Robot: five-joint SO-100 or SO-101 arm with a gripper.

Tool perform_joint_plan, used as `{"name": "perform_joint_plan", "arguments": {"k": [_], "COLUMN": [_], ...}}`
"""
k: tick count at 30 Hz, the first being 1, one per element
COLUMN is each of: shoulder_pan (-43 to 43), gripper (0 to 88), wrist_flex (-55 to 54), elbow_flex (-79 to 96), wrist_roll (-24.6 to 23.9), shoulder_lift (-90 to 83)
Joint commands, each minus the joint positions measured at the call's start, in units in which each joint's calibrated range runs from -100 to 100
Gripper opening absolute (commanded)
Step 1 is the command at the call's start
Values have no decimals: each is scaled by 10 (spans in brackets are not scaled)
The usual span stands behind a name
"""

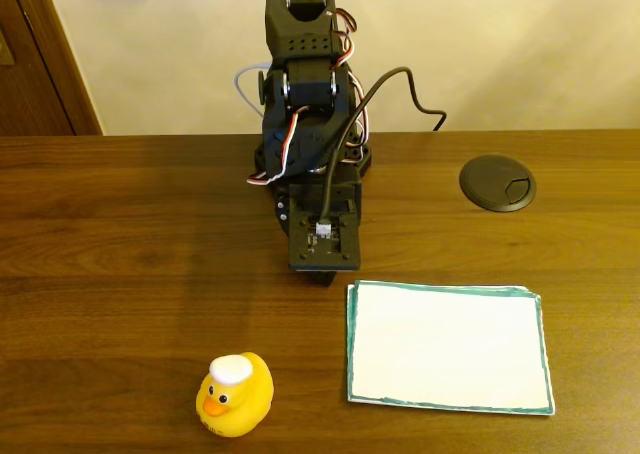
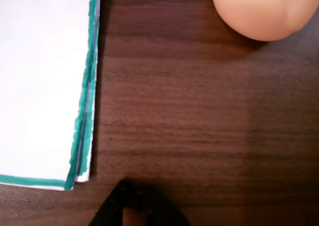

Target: Grab the yellow duck toy and put inside the green color rectangle box on the table

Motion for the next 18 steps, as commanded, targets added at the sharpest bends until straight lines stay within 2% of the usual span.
{"name": "perform_joint_plan", "arguments": {"k": [1,18], "shoulder_pan": [9,12], "gripper": [8,4], "wrist_flex": [4,4], "elbow_flex": [5,5], "wrist_roll": [0,-1], "shoulder_lift": [0,0]}}
